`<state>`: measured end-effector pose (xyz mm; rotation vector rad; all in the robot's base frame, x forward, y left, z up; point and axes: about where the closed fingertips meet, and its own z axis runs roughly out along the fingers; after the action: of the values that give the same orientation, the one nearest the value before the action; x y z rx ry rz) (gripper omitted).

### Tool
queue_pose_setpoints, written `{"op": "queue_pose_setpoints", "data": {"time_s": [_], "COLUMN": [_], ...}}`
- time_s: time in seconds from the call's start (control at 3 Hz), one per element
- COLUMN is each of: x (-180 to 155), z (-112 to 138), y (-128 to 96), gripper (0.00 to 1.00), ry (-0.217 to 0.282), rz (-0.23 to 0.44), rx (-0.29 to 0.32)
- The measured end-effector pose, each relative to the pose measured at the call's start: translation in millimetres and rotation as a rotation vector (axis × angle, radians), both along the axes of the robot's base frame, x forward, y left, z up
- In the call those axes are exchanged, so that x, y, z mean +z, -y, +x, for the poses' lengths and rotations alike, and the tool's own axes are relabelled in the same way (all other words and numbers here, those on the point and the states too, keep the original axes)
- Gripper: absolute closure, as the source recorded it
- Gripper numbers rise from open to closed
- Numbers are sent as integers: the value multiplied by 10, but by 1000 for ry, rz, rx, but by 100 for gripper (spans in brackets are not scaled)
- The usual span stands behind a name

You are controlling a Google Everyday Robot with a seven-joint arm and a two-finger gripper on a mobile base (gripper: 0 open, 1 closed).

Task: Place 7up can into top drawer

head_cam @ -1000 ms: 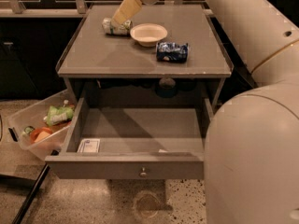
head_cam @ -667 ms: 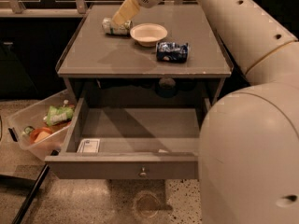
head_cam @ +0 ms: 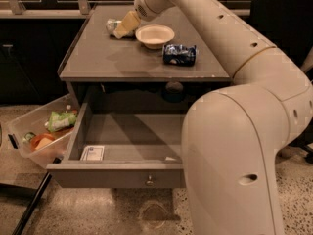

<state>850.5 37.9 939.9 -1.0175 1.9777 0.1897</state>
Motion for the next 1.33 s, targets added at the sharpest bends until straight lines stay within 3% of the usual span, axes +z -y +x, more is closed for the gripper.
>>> {"op": "queue_pose_setpoints", "data": {"time_s": [0.33,0.67,1.33], "x": [-208,-357,-447], "z": [225,636,737], "y": [-31,-167,-183], "gripper": [0,0,0], "ry": [-12,29,34], "rz": [-1,54,88], "rx": [-40,-102,-118]}}
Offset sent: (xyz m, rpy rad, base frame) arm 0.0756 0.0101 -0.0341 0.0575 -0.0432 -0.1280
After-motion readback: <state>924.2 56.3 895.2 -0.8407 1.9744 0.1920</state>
